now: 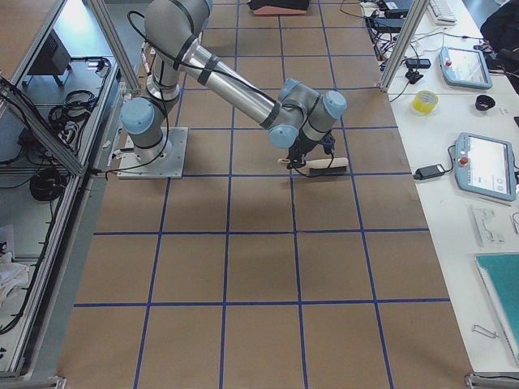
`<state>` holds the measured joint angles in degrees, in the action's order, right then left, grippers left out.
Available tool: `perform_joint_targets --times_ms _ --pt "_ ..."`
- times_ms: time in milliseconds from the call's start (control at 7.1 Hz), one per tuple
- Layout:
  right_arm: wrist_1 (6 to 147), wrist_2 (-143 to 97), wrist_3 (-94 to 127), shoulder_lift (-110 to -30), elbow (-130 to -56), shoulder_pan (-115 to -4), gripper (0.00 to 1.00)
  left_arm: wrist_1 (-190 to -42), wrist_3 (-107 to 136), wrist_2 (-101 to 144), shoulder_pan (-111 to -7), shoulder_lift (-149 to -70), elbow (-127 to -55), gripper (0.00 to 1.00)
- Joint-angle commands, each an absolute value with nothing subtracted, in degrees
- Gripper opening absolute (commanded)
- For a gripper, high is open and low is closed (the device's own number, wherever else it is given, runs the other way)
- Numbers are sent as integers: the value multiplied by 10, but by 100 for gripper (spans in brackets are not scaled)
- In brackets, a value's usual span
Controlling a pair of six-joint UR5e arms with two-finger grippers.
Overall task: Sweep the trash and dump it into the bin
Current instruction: 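Tip the dustpan over the bin while right gripper sets the brush down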
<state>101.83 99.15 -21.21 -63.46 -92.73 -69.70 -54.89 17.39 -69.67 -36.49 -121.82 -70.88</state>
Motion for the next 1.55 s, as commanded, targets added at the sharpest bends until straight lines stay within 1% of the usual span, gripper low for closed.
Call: perform_joint_targets --times_ms 0,141,282,563,704,845,985,1408 --pt "1016 994 -211 -638 -916 -697 100 -511 176 -634 -380 -1236 -708 0" --pt "1014 989 -214 -657 -905 -697 100 -492 174 -601 -386 -1241 -709 0" --pt "1013 980 -216 -700 -892 -697 100 -459 157 -596 -391 -1238 -709 0" --pt "960 959 -218 -815 -884 -699 100 -455 99 -543 -390 -1227 -711 0" --pt "936 948 -216 -853 -866 -702 100 -454 47 -527 -390 -1219 -711 0" --pt "877 907 -208 -870 -824 -705 100 -454 32 -508 -390 -1209 -714 0" --pt "856 898 -206 -868 -797 -719 100 -454 -16 -477 -384 -1206 -715 0" --pt "854 902 -35 -867 -772 -886 100 -454 -108 -388 -359 -1201 -734 0"
